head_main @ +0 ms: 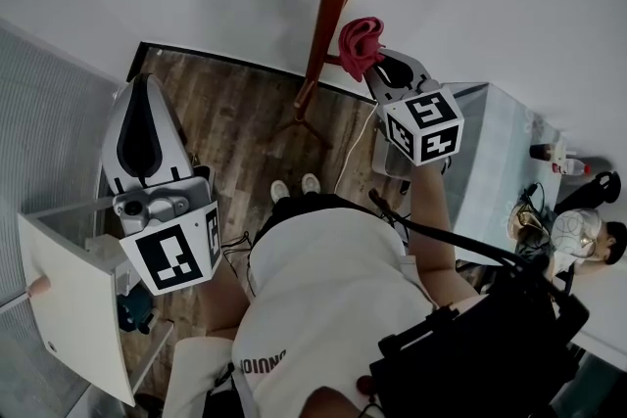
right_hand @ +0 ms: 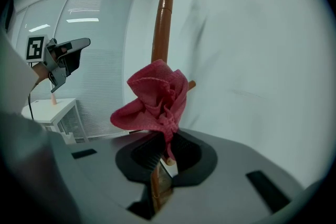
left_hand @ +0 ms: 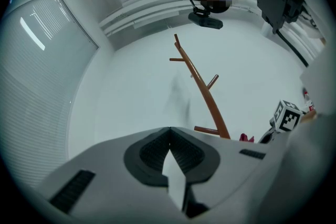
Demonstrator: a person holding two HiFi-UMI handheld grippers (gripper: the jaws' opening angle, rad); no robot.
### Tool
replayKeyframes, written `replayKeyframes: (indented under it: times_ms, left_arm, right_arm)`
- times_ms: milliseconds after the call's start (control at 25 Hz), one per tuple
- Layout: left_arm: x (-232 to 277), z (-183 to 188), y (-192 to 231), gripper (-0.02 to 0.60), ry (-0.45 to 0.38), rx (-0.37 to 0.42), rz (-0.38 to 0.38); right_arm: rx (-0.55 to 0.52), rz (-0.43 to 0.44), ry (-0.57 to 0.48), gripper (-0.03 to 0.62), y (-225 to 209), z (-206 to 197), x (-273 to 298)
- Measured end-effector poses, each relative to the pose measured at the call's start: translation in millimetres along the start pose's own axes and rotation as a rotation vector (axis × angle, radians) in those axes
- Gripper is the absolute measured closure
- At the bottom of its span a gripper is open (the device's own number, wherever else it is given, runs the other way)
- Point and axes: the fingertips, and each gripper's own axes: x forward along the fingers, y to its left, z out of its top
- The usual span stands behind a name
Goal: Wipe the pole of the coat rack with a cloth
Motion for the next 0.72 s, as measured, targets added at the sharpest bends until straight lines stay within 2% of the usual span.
replayKeyframes:
  times_ms: [720]
  left_arm:
    - [3.6, 2.3, -10.7, 0.568, -0.008, -0.002, -0.022]
  right_arm:
    - [0.027, -0.056, -0.007, 0.548, -21.8, -3.8, -19.7]
